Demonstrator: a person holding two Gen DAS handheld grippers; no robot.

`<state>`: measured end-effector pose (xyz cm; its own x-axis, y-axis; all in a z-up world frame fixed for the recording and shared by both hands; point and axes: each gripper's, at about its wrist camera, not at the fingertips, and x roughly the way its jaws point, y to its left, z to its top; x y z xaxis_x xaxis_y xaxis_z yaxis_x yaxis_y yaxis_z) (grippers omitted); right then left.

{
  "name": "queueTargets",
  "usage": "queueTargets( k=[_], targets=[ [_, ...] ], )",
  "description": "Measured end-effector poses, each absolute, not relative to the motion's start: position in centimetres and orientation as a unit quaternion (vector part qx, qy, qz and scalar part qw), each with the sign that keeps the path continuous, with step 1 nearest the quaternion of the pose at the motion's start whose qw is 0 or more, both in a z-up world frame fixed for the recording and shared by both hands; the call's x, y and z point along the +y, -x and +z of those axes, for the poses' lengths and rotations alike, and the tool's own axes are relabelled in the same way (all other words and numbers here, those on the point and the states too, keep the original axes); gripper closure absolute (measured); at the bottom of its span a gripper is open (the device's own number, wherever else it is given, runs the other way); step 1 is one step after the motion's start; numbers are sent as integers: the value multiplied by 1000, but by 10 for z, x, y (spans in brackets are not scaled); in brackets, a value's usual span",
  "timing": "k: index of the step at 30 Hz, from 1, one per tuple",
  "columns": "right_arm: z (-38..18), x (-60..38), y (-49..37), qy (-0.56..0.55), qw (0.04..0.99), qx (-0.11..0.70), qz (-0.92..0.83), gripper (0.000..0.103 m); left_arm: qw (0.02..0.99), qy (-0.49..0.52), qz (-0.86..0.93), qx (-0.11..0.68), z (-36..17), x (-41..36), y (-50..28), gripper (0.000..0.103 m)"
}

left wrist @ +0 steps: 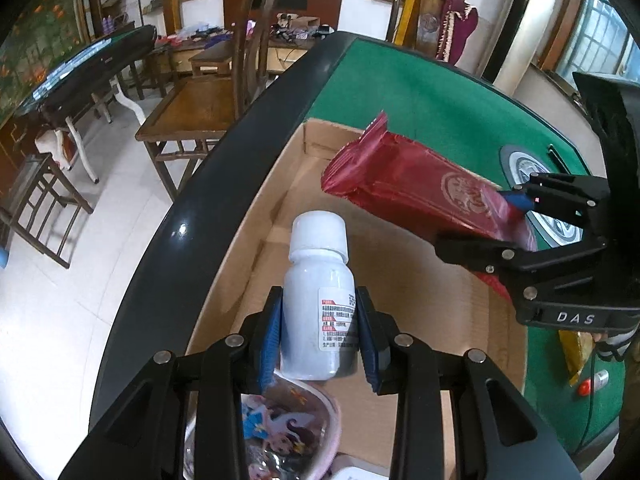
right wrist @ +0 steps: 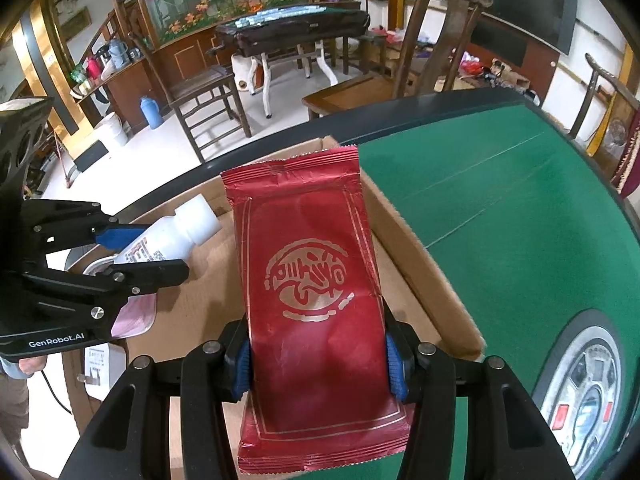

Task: Organize objects
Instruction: 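Lower the red bag into the tray with the right gripper while the left lowers the bottle, both open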

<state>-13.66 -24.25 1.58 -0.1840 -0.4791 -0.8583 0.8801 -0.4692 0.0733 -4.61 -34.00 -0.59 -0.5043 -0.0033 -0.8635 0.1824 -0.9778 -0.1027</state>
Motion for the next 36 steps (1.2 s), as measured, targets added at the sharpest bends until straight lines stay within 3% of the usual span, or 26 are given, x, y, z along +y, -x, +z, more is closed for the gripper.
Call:
queueTargets(
  k=[28, 36],
  targets=[
    [-10, -288, 145, -409, 469, 283, -730, 45, 73, -513, -850, 97, -26, -358, 41, 69],
    [-10, -287, 138, -390, 460, 278, -748, 41, 94, -514, -850, 64, -25, -351, 38, 67]
  ],
)
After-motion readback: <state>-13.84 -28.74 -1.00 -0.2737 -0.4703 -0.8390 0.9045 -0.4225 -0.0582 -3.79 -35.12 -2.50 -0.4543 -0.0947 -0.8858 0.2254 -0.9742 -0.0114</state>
